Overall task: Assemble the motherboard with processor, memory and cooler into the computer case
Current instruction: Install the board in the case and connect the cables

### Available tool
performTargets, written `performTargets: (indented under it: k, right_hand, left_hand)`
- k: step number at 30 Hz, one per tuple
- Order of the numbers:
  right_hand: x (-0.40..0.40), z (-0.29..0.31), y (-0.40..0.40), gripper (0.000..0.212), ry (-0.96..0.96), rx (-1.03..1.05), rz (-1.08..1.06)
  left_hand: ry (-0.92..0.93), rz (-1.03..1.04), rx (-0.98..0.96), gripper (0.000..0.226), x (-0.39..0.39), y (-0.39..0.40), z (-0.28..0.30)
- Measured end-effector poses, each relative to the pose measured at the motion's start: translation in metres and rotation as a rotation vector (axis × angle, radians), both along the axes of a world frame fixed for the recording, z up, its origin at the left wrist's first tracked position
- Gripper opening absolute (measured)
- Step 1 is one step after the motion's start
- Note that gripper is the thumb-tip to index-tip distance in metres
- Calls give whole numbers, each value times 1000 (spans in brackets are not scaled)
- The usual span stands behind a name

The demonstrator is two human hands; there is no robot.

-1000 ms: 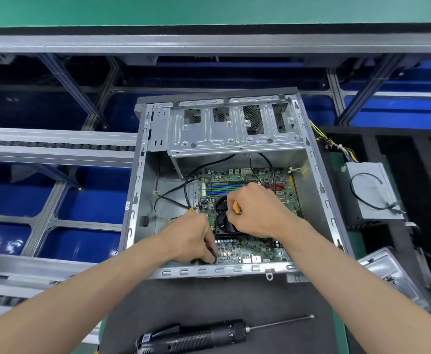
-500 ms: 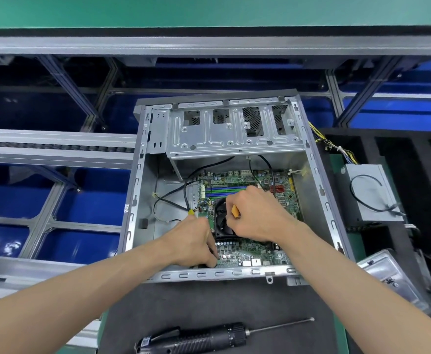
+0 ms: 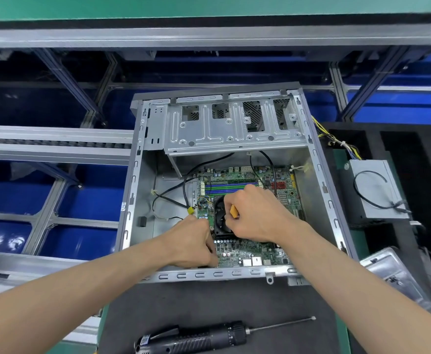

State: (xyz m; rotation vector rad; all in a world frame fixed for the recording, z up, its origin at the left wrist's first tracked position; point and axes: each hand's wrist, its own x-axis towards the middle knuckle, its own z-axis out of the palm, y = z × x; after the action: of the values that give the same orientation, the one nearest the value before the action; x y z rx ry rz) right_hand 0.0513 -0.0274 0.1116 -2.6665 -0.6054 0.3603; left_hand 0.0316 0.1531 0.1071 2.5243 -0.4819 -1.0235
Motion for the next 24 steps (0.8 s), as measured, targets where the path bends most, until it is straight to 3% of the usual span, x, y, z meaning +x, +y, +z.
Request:
performTargets:
  k: [9, 17, 24]
  right_hand:
    - [0, -4, -1, 9, -35, 11, 27]
    - [0, 0, -1, 7, -34, 11, 47]
    - [-11, 15, 3, 10, 211, 32, 293]
  left_hand:
    - [-30, -269, 34, 30, 1, -1, 1]
    - [-81, -412, 89, 20, 3, -4, 3]
    - [-40, -449, 93, 21, 6, 0, -1]
